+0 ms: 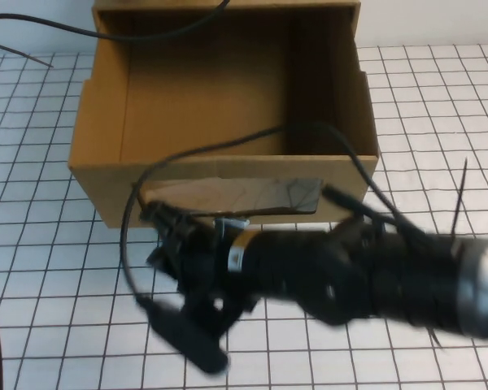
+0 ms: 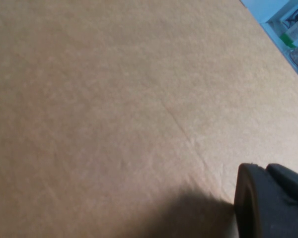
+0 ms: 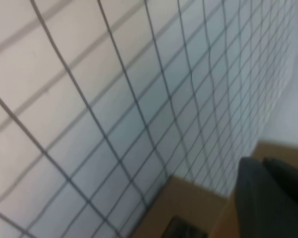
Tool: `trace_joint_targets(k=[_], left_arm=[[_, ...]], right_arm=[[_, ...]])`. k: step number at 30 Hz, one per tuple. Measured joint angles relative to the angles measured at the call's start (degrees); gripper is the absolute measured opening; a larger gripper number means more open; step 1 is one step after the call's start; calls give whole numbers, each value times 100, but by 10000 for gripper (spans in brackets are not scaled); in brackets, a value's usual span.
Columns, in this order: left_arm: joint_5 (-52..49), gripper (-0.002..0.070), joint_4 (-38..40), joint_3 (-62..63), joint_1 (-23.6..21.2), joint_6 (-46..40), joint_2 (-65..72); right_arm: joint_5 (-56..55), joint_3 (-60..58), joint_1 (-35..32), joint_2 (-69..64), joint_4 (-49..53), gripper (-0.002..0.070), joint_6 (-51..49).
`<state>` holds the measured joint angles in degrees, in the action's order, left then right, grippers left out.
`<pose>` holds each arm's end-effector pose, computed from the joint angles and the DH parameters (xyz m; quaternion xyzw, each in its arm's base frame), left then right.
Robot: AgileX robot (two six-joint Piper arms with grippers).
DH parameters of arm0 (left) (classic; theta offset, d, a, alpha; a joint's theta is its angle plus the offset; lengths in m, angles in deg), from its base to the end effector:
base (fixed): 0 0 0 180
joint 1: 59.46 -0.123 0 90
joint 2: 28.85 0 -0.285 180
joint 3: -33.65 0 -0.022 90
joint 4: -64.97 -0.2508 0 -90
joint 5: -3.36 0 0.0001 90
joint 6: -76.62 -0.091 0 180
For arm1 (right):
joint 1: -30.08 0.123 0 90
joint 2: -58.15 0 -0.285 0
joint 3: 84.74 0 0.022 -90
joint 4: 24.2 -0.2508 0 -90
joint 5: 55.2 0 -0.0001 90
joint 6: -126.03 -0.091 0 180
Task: Close the shoe box
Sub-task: Close the shoe box with your right arm
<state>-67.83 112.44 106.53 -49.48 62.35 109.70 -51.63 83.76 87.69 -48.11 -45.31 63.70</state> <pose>0.4654 -0.1464 0.3940 0.1978 0.8282 -0.3892 0.3514 0.2071 0.3303 0.2522 -0.8500 0.1890 -0.1549 0.4668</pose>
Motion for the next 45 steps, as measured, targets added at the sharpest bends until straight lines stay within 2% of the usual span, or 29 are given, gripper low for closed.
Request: trace_joint_targets(k=[11,22,27,39,45], left_arm=[[-22,-2,136,0,-10,14,0],[-54,-2,193,0,-20,28,0],[-54,-2,201,0,-32,28,0],[-54,-2,237,13,-32,16,0],[-58,-2,237,13,-32,16,0]], right_arm=[[871,2004,-1351,-1004,-549,-13,41],[926,3330,-1935,-1990,-1428,-13,41],[880,3487,-2088,-2119,-1990,-13,41],[1072,3431,-2114,-1773,-2091,-13,199],[989,3459,-2504,-1774,-2684,-14,199]])
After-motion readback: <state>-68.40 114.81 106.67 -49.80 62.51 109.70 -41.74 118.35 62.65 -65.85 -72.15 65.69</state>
